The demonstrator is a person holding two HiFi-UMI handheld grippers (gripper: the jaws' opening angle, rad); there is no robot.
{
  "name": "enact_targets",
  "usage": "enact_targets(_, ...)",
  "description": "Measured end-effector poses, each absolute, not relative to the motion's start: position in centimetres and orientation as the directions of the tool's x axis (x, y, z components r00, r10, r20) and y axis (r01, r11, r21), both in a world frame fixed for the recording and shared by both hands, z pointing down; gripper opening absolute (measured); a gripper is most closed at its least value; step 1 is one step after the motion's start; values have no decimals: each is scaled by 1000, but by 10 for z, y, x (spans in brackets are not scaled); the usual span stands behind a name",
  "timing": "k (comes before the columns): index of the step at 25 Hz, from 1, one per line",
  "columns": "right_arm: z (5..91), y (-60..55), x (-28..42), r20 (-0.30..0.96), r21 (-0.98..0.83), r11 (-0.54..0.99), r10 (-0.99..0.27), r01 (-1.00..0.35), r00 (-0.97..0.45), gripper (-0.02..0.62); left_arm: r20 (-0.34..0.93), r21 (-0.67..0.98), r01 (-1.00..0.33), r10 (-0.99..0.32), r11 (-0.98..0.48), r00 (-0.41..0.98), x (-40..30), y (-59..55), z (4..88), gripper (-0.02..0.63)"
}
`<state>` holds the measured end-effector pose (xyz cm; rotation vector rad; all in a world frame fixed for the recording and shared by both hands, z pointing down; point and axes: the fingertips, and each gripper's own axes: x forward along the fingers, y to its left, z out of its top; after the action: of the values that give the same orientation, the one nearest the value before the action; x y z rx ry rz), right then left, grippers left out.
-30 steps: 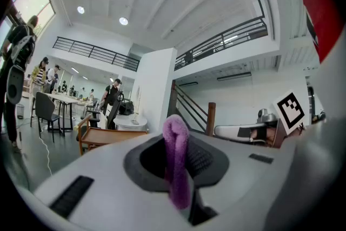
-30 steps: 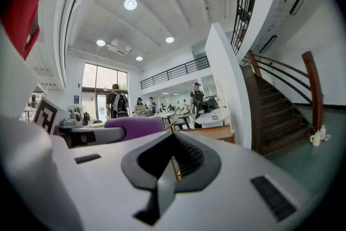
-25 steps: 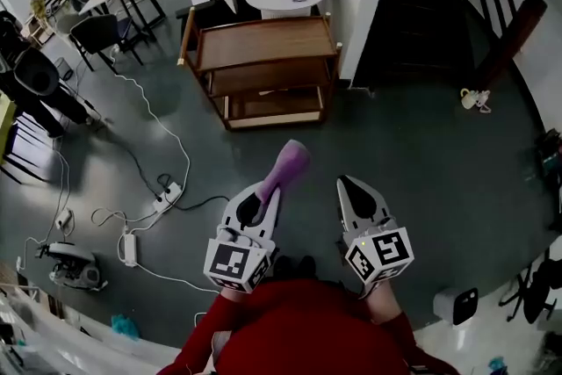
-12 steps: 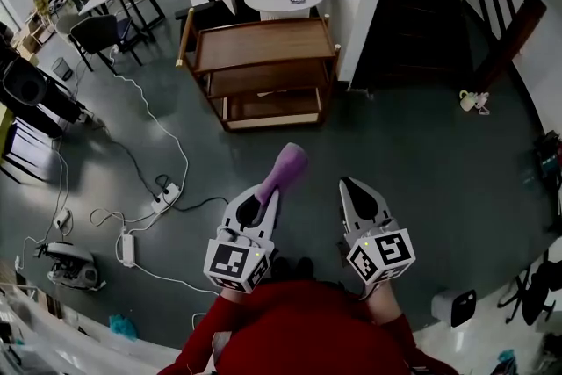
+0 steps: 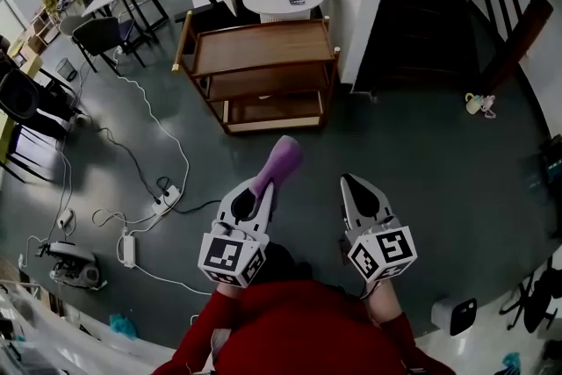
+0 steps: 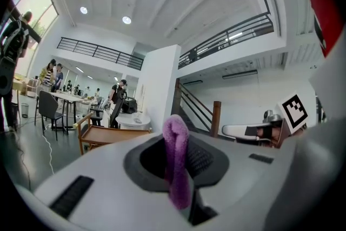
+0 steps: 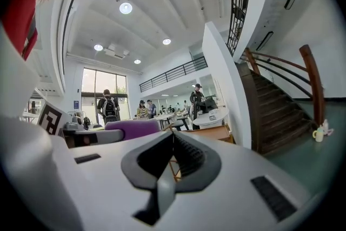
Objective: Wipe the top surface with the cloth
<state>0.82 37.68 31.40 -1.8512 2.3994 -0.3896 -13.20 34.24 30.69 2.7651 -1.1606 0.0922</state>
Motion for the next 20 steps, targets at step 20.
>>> enact_targets(20,316,97,58,101,-269,153,-977,-951,-186,12,154,124,-683,-666,-720,730,-104,43,326,52)
